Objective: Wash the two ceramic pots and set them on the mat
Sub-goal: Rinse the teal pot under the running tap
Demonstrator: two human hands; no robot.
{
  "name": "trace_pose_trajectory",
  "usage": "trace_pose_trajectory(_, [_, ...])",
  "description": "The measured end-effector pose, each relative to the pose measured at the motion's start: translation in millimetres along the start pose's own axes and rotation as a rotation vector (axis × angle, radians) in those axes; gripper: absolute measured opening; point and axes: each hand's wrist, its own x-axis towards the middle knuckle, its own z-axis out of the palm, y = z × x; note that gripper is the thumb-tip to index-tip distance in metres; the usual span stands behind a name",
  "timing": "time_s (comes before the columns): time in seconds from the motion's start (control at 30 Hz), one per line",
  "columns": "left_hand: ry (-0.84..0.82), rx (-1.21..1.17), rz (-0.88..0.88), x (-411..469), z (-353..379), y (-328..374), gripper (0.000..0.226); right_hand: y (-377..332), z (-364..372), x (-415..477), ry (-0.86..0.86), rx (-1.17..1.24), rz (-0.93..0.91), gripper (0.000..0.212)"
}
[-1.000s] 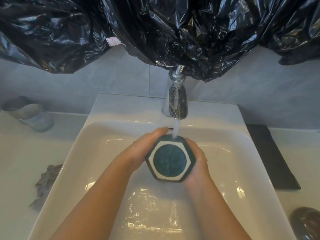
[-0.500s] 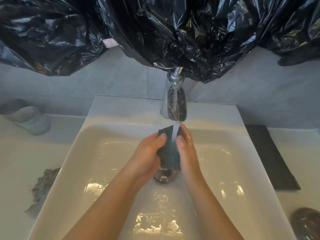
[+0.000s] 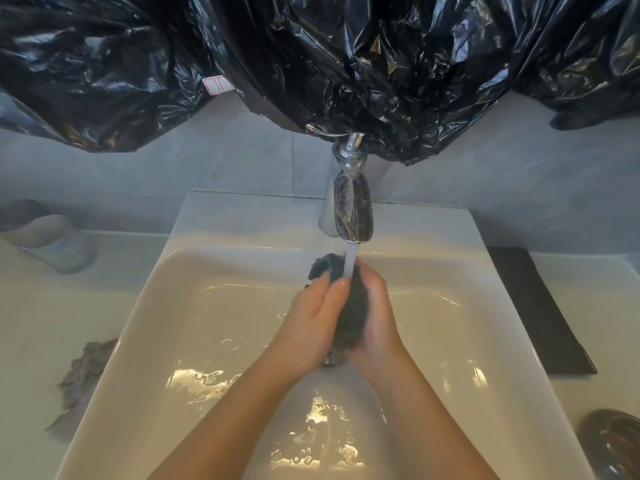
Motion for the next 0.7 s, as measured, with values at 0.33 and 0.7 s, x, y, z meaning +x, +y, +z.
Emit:
trace_pose_trajectory(0.33, [0.045, -0.149, -0.22, 12, -3, 11, 0.046, 10, -3, -3, 0.013, -0.286, -0.261, 0.054])
trace_pose_trajectory(0.7, [-0.31, 1.044, 0.5, 1, -34, -14, 0.045, -3, -14, -5, 0.115, 0.339, 0.147, 0.055])
